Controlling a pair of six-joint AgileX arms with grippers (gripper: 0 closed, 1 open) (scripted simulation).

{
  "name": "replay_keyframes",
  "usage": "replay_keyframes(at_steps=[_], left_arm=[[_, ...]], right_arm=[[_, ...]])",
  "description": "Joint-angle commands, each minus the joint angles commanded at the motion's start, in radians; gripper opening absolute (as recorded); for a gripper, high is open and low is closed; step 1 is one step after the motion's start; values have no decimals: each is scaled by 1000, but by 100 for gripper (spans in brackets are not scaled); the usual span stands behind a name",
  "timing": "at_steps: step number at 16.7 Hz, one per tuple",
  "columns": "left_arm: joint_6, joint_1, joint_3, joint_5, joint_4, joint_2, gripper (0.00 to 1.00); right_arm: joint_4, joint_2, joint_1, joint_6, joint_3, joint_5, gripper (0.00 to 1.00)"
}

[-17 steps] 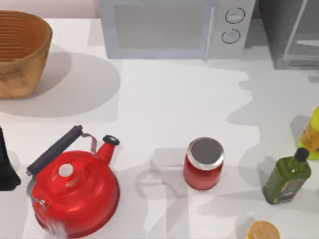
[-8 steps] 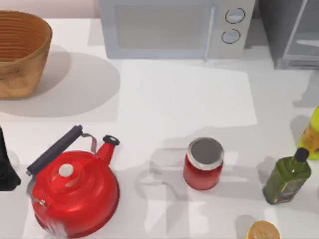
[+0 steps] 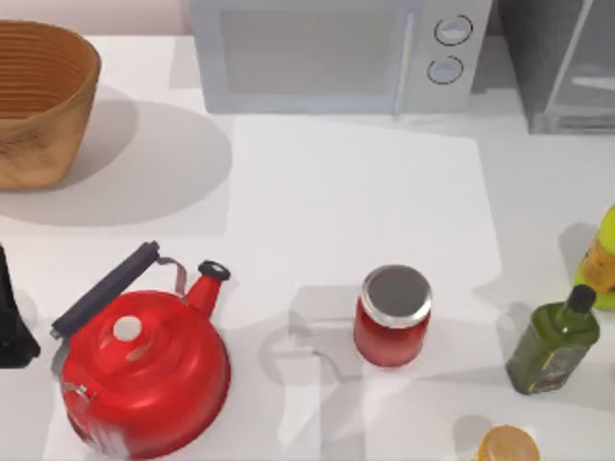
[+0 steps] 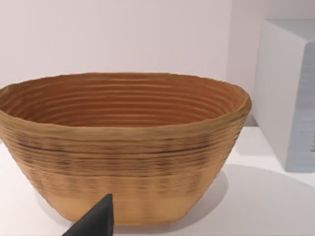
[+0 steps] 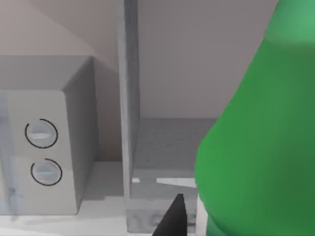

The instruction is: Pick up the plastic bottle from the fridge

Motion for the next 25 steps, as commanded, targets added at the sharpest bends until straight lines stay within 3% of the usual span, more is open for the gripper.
replay_keyframes(at_steps=[6, 14, 19, 25], left_arm=[[0, 0, 0, 0, 0, 0, 100], [0, 0, 0, 0, 0, 0, 100], [0, 0, 0, 0, 0, 0, 100], [0, 0, 0, 0, 0, 0, 100]], right_arm=[[-187, -326, 62, -4, -156, 54, 0], [-192, -336, 68, -2, -158, 61, 0], [-67, -129, 146, 8, -26, 151, 0], [147, 397, 346, 46, 193, 374, 0]])
